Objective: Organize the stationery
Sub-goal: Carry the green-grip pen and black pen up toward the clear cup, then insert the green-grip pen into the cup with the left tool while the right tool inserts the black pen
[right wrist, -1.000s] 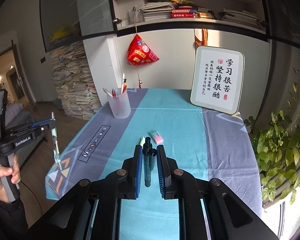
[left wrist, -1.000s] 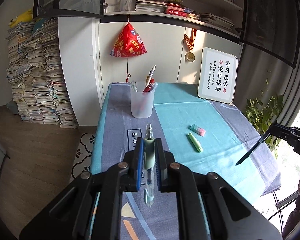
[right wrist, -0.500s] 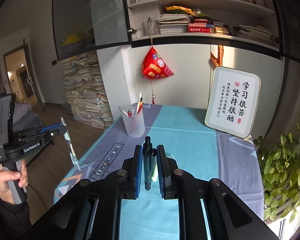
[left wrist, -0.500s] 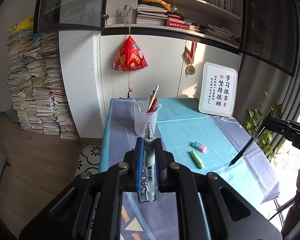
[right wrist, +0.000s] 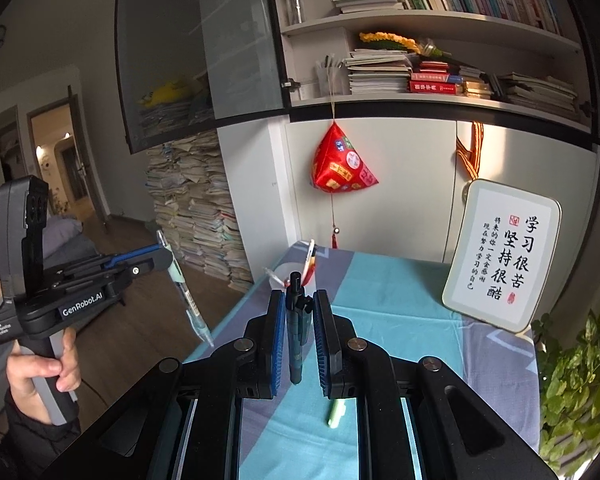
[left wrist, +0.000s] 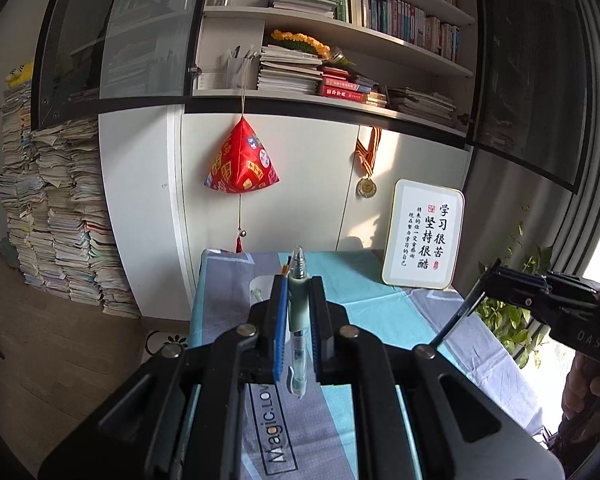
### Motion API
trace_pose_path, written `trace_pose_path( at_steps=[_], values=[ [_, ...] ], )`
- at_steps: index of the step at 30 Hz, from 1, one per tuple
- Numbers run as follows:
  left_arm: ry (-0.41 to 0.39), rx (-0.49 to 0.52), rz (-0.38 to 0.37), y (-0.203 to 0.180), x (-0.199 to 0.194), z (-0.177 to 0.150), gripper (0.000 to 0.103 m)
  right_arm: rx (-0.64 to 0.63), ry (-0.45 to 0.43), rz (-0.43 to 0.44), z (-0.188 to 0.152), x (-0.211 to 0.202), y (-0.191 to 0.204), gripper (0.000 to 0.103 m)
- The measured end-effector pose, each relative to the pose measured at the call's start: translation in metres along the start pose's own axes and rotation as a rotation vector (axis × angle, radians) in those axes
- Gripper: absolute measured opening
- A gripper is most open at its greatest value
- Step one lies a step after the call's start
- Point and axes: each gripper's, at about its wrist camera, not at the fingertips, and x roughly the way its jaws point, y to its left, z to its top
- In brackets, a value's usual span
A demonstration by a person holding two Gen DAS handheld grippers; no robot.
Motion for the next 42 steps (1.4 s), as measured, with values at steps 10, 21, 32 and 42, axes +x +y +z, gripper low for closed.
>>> trace_pose_path(
  at_steps=[10,21,32,42],
  values=[
    [-0.043,-0.095,0.082,0.017,0.063,0.038,0.008,0.019,-0.027,-0.003,0.012,0.014,-0.005,0.015],
    [0.008,-0.161,0.146,0.031,0.146,0.032,0.008,0.044,-0.06,0.005,0.02,0.031,-0.014,0.015],
    [0.067,-0.167,0.17,0.042,0.186,0.012,0.008,0.061,-0.057,0.031,0.022,0.045,-0.02,0.015],
    [0.134,-0.154,0.187,0.045,0.208,-0.015,0.008,0.067,-0.048,0.041,0.018,0.05,-0.02,0.015]
  ],
)
